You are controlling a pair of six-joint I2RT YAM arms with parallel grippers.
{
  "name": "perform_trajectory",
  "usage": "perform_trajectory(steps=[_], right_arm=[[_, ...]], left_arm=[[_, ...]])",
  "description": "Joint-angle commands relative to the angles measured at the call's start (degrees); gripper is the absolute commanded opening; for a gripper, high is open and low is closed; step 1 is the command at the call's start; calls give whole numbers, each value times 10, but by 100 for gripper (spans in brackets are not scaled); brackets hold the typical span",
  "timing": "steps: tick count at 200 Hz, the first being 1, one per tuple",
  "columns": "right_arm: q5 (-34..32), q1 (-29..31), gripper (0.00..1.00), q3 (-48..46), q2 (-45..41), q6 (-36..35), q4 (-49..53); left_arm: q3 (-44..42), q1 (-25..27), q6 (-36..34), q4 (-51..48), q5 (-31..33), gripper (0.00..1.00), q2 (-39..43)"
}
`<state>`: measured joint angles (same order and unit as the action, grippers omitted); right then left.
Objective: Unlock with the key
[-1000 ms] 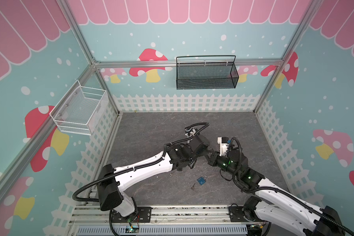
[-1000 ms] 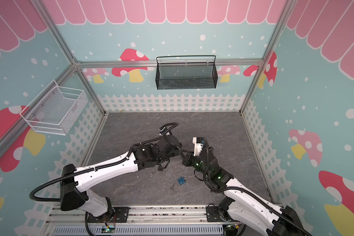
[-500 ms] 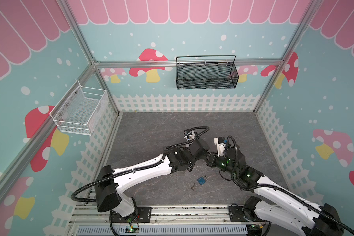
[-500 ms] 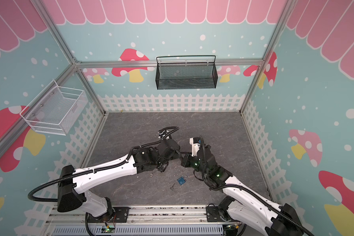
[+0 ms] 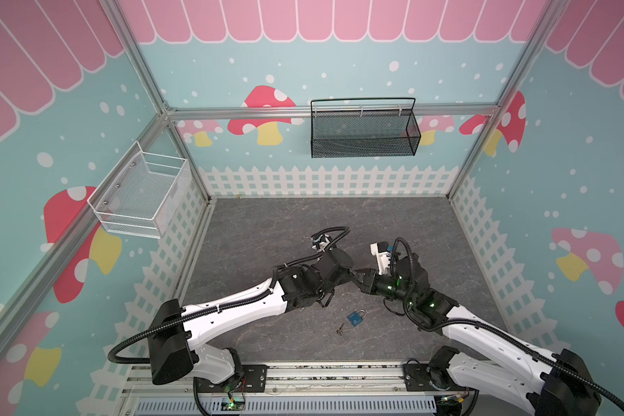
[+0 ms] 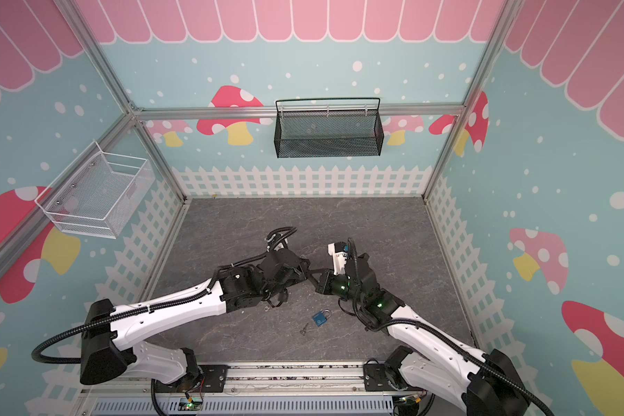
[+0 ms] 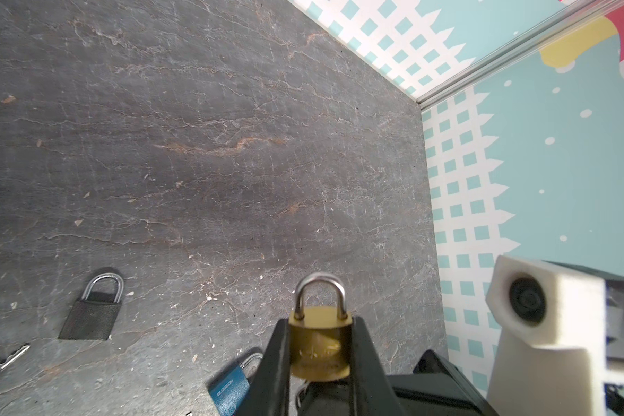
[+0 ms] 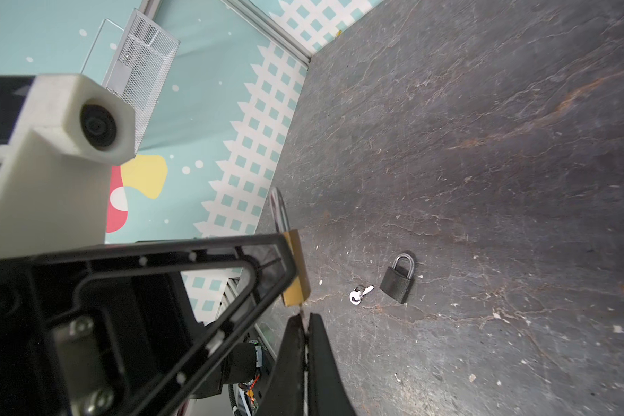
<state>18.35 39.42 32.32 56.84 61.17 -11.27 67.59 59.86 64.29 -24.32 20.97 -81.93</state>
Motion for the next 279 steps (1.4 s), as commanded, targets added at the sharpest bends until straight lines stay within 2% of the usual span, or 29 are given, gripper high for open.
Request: perform_trajectory(steps=[1,54,150,181,186,224,259,279], right_arm=[[21,-7,0,8,-9,33,-160],[93,-8,0,-9,7,92,-221],[151,-9,0,-8,27,155,-282],[103,-9,0,30,10,57,-146],[94,-9,0,34,9,42,-130],[34,-9,0,55,6,-46,-46],[-31,-9,15,93,1,-151,46],[-43,-9,23,109,-1,-185,77]], left_arm=[[-22,9,14,-32,-64,0,-3],[-78,-8,21,32,-54,0,38],[-117,-21,11,77,-37,0,93],[-109,-22,-6,74,-30,0,99],[-106,-22,-10,72,-13,0,99],[-90,-25,-41,59,6,0,100],[-66,-38,-73,42,20,0,104],[-59,-45,-89,36,28,0,106]])
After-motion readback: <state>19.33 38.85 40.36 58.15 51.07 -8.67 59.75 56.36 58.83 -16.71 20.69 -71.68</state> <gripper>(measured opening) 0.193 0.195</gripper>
